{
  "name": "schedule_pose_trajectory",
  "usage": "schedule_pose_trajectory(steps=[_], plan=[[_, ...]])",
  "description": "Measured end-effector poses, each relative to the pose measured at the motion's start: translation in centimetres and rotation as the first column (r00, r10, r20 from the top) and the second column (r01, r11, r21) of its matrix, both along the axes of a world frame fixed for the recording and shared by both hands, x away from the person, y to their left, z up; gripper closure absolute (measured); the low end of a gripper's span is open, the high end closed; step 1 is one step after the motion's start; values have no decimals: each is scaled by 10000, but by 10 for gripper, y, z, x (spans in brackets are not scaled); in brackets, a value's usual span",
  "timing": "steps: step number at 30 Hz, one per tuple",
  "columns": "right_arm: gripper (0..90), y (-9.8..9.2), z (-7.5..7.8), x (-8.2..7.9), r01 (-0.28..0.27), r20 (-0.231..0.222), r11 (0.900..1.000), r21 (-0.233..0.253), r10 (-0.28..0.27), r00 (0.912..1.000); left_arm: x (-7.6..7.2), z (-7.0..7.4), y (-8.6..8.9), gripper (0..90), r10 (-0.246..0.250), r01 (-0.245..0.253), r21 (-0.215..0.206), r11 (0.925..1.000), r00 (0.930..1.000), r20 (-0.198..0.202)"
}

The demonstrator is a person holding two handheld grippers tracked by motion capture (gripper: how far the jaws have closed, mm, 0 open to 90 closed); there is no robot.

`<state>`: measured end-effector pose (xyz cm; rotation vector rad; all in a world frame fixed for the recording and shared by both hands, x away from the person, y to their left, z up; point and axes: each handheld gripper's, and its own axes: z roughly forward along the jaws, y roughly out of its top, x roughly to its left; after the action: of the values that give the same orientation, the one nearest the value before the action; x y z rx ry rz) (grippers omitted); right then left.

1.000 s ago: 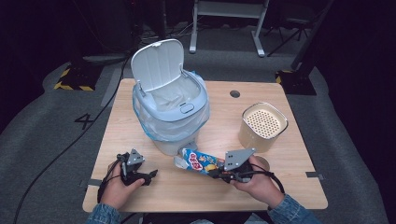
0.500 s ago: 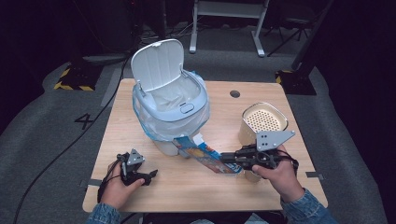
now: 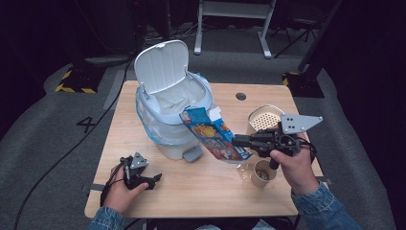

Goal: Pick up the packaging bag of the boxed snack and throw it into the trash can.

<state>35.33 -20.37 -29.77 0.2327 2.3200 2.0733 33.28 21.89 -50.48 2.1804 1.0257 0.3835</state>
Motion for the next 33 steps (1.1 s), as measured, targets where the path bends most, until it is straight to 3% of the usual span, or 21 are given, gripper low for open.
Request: schedule_pose_trajectory(steps=[7, 13, 19, 33], plan=[[894, 1, 19, 7, -70, 142, 9988, 476, 63, 9999, 3, 0, 0, 161, -46, 46, 52, 10000, 10000, 17], [894, 5, 45, 18, -57, 411, 9966, 821, 23, 9992, 3, 0, 0, 163, -32, 32, 68, 10000, 10000, 35], [894, 14, 66, 30, 9, 703, 9967, 809, -66, 9975, 3, 0, 0, 169, 45, -45, 10, 10000, 10000, 16], [893, 38, 90, 61, 611, 1033, 9927, 1044, -720, 9920, 5, 0, 1, 170, 66, -66, 63, 10000, 10000, 39]])
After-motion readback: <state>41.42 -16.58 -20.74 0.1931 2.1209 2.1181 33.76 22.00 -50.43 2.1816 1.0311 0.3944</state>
